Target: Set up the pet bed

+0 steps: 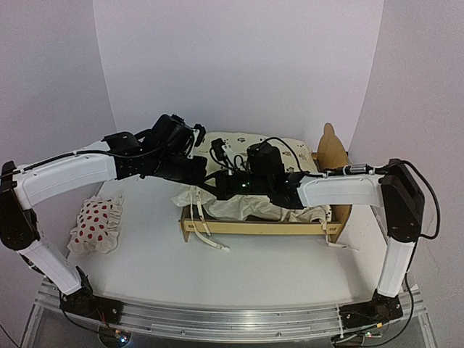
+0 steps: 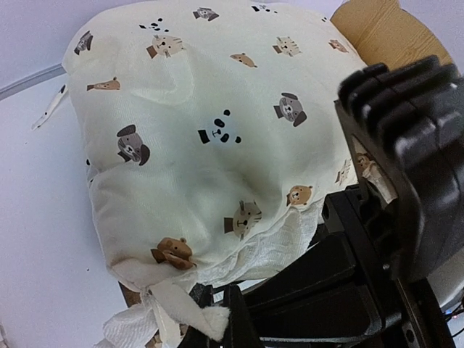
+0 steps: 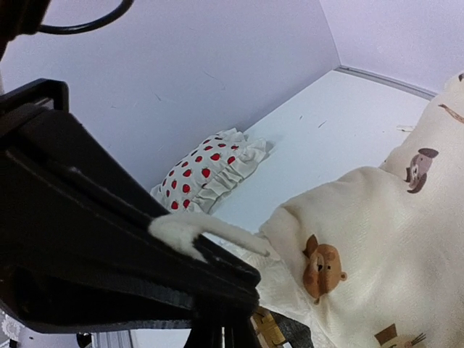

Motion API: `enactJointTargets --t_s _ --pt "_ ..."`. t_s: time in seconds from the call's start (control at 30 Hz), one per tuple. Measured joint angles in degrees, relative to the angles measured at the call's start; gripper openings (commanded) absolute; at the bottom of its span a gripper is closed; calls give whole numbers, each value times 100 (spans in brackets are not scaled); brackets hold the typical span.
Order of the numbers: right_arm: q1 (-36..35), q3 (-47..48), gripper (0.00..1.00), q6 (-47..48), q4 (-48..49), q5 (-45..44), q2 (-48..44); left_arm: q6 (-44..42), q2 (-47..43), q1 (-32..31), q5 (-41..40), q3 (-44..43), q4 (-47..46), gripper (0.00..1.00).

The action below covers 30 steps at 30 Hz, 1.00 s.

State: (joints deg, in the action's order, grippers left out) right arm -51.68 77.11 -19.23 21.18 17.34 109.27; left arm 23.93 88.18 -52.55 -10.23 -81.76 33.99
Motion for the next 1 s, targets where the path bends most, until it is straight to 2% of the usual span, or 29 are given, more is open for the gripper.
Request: enactJointTargets --t_s 0.13,0.23,0.43,0.63,0.83,1.0 --pt "0 -82 0 -9 121 -3 -2 -66 -22 4 -11 18 -32 44" --pt "0 -234 0 72 139 -191 -63 -131 -202 4 -4 234 -133 58" --pt "19 -258 0 372 -165 -586 -381 -156 -895 -1 11 863 -39 57" --pt "86 264 0 717 -677 -869 -518 -151 -1408 -1 261 1420 3 54" --pt "232 802 0 925 -1240 -1086 -548 -169 -1464 -1 677 1763 -68 54" --pt "366 912 0 995 -1470 -1166 -597 -255 -1232 -1 843 1876 -326 50"
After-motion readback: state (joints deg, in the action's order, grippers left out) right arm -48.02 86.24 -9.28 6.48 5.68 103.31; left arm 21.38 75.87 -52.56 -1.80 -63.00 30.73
